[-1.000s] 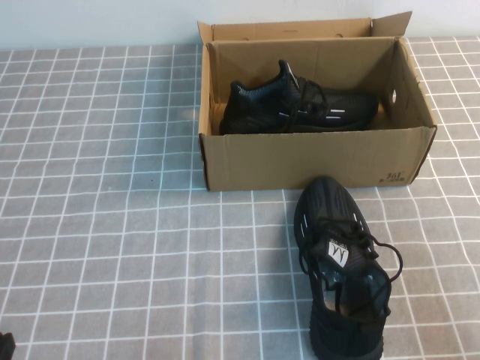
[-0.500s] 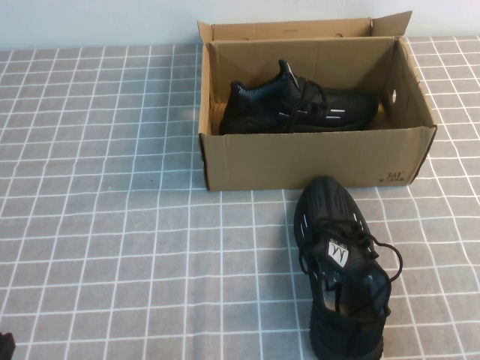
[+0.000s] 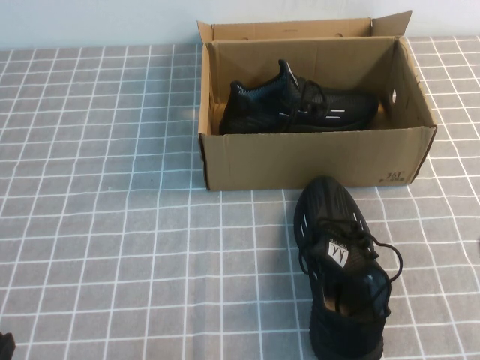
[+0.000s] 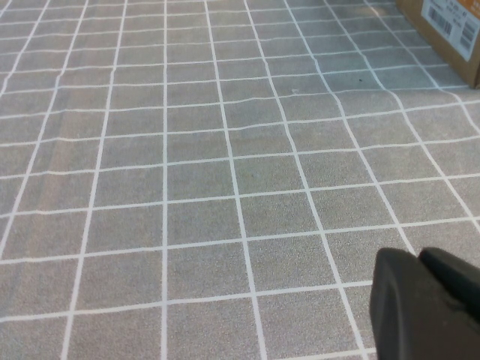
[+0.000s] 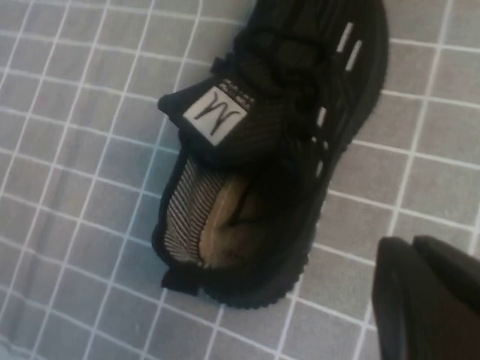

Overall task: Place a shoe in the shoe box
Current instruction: Pick up the shoe from the table

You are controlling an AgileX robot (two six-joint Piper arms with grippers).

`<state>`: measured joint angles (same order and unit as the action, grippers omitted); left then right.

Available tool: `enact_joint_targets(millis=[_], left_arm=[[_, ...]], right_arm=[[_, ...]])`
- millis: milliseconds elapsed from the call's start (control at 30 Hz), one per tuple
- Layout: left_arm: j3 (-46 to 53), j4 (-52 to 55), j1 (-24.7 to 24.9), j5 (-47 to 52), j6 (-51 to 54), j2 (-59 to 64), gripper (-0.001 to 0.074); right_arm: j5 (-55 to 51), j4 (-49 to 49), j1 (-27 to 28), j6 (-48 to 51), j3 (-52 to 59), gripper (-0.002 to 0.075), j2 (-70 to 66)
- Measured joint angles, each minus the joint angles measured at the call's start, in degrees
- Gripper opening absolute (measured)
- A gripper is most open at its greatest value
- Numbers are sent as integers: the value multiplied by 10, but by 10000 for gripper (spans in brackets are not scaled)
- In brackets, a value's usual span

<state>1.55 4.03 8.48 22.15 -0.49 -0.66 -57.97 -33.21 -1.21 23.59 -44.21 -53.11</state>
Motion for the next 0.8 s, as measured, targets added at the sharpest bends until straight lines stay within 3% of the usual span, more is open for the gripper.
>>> enact_joint_targets(millis=[167,400,567,700,800], left_arm=[[0,0,0,0,0,0,-1],[0,0,0,0,0,0,-1],[0,0,0,0,0,0,-1],[0,0,0,0,0,0,-1],[0,0,0,0,0,0,-1]], right_arm=[[-2,21,-90,17,-69,-16,-117],[-42,99,-277,61,-174,1,-228],[-37,141,-346,112,-204,174,-266],[-6,156,-353,152,-206,376,-283],[25,177,-353,165,-206,444,-296]])
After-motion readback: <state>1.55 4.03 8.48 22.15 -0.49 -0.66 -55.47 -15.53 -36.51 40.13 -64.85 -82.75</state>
